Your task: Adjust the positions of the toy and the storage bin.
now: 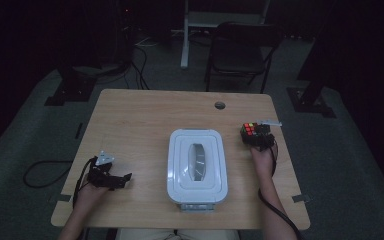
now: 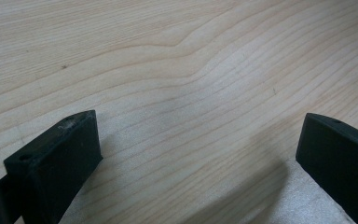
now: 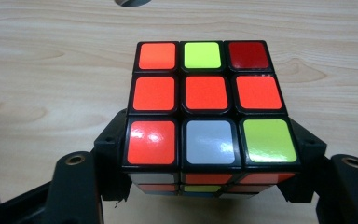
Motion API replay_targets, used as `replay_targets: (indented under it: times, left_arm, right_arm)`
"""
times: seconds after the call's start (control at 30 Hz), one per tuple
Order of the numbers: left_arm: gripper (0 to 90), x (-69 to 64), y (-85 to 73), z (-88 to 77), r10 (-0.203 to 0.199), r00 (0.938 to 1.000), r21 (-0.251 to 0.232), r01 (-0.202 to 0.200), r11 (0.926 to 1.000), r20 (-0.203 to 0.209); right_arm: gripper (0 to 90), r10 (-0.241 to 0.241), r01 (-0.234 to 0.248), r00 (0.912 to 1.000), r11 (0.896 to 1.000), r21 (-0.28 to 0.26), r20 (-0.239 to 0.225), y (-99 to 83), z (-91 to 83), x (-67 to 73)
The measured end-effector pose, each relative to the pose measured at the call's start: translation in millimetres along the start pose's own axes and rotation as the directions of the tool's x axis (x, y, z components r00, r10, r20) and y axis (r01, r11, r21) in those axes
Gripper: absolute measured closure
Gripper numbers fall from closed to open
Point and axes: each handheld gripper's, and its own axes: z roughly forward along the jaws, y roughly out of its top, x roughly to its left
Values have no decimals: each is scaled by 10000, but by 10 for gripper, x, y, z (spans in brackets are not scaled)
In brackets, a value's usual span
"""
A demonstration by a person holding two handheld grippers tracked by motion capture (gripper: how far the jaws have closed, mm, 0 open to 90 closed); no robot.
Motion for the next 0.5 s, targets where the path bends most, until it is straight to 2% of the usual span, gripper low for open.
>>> replay_targets:
  times: [0.1,0.2,0.5]
  left_arm:
    - [6,-16,2,6,93,9999,58,-92,9999,-106]
    - [6,-47,6,19,407,9986,221,-400,9990,-329]
    - [6,-63,8,25,323,9986,224,-314,9993,-418]
  right_arm:
    - [338,-346,346,9994,9994,18,-18,-50,-116,10]
    - [338,-609,609,9981,9981,11,10,-99,-216,19]
    - [338,-747,744,9971,9971,-183,-151,-300,-557,12]
